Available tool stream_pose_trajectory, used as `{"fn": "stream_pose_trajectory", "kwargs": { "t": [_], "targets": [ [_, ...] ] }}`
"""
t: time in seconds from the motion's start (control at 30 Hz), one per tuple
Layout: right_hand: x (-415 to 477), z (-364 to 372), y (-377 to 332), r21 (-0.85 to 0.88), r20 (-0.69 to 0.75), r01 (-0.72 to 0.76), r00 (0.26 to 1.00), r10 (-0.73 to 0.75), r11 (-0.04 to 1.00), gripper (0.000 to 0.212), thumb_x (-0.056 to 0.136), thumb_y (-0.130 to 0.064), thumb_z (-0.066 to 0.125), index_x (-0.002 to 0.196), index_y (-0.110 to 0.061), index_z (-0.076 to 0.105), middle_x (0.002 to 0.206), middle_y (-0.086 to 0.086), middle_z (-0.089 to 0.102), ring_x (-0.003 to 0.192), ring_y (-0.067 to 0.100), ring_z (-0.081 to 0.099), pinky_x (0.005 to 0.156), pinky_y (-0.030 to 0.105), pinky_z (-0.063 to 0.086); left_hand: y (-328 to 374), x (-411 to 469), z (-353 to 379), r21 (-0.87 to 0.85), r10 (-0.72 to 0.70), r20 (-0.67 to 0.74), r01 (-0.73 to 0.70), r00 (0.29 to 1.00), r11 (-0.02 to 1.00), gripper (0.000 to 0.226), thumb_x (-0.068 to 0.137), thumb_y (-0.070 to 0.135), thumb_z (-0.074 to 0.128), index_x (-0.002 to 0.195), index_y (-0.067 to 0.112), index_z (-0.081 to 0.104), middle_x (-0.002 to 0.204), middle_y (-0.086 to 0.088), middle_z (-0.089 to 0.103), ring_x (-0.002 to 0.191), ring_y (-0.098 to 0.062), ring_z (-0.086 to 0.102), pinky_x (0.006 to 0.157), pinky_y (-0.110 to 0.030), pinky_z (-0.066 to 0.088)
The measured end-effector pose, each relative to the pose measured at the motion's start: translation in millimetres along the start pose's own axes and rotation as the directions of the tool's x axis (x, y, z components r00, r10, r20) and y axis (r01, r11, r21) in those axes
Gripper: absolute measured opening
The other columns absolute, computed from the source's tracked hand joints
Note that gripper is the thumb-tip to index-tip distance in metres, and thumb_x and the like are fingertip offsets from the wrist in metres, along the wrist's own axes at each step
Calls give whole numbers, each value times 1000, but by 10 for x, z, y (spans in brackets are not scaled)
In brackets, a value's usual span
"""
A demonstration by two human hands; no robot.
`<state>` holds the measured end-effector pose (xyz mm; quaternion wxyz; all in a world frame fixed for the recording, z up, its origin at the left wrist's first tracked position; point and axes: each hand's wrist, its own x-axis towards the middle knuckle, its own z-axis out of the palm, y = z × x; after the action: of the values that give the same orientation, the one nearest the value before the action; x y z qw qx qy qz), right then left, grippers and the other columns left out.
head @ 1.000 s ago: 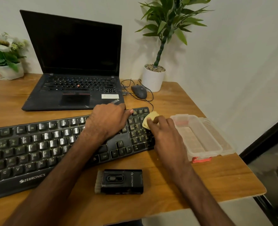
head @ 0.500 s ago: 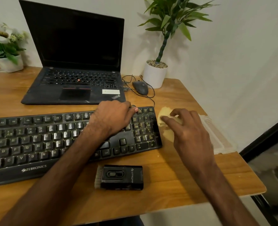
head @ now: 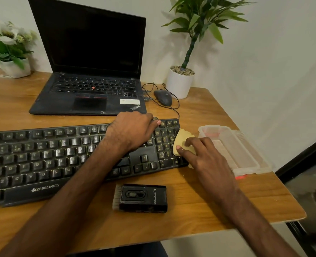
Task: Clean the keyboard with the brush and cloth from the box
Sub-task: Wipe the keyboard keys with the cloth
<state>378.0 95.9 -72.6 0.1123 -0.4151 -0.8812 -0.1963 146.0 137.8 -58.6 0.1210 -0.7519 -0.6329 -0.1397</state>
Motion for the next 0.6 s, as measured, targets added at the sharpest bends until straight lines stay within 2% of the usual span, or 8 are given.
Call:
{"fn": "stream_pose_trajectory", "kwargs": {
  "t": [0.17,0.3,0.4,0.47,0.53,0.6],
  "targets": [
    [51,-7,-24,-58,-11,-8,1000,7,998,69,40,-13,97,106,-8,75,108,16,67,96,32,62,61,33,57,-13,10,7,-19,-17,19,17,1000,1000,55,104,54,19,105,18,60,76,3,54,68,-16,52,61,-32,40],
    [82,-70,43,-27,-57,-81,995,80,996,47,46,-3,94,90,-6,77,108,16,66,98,35,62,58,36,57,-14,-1,14,-30,-16,21,16,1000,999,53,104,53,20,105,18,61,77,3,54,69,-16,52,64,-33,44],
    [160,-121,55,78,-173,-122,976,134,989,42,62,2,81,102,-7,74,114,18,63,104,36,59,59,39,57,8,-3,25,-33,-5,14,5,1000,999,52,104,52,20,103,18,60,76,3,53,68,-16,50,63,-33,43],
    [163,-91,3,94,-184,-103,976,119,990,45,63,1,80,106,-8,73,116,18,62,106,35,57,61,40,58,2,-5,28,-46,-5,22,6,1000,999,53,104,53,20,103,18,61,76,3,55,68,-15,52,63,-33,44],
    [90,6,-50,98,-115,-89,988,100,991,57,58,-2,87,112,-11,72,118,17,62,107,33,58,64,39,58,-31,-7,22,-43,-14,34,16,999,999,53,104,53,21,102,18,61,77,3,57,69,-16,55,64,-33,46],
    [-7,80,-82,108,-22,-136,990,139,985,71,54,-1,91,120,-14,69,120,15,61,107,32,59,66,38,59,-62,0,28,-40,-22,49,24,999,999,52,104,53,22,100,18,61,76,3,58,69,-15,56,64,-33,46]
  ]
}}
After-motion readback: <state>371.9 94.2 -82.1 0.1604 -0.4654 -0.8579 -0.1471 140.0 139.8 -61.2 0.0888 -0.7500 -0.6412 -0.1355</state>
